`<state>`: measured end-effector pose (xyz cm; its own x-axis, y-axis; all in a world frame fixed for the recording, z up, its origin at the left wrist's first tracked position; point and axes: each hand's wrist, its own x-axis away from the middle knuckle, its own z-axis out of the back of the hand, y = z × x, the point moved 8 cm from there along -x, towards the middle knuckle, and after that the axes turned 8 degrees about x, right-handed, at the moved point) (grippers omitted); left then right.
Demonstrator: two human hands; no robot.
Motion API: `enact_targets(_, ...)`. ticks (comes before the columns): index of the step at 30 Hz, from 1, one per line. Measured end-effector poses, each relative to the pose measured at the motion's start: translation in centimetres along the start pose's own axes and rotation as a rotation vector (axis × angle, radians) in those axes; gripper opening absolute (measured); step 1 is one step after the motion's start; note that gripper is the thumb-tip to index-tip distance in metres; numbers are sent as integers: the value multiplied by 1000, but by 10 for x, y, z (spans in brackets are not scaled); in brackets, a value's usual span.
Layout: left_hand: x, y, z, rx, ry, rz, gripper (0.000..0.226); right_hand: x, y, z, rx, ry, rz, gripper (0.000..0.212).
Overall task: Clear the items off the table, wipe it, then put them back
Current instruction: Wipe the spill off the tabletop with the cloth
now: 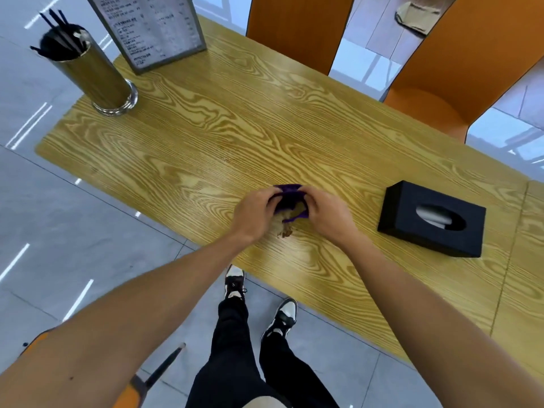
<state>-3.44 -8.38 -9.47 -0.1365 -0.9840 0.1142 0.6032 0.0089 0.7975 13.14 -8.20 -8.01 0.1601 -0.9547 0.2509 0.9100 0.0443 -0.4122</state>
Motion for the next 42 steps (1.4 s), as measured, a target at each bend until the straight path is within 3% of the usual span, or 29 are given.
enact_targets(4,-20,18,24,-43,102,-84,23,-13,-10,22,-44,77,12,28)
enact_targets(6,-16,15,21,-31,70,-86,21,-9,-5,15,-43,67,0,28)
enact_targets(11,32,-22,-29,9,-335,-37,20,41,17,-51,83,-150,-20,29)
enact_targets(13,55,-39,-41,-91,-398,-90,21,67,13,-75,208,-161,78,27)
enact_targets(18,69,-64,-24,-263,-348,-226,23,76,-16,-102,275,-45,202,18)
enact_targets(23,50,-89,15,-299,-210,-203,15,37,-54,-113,300,-51,218,26)
enact_targets(28,27,-99,35,-358,-138,-183,36,2,-79,-113,245,-45,188,37)
enact_targets(34,-29,-97,28,-334,-230,-112,49,-45,-73,-89,202,-42,87,54)
enact_targets(42,-69,-52,-12,-336,-387,-223,32,-53,-26,-67,247,-46,-34,38)
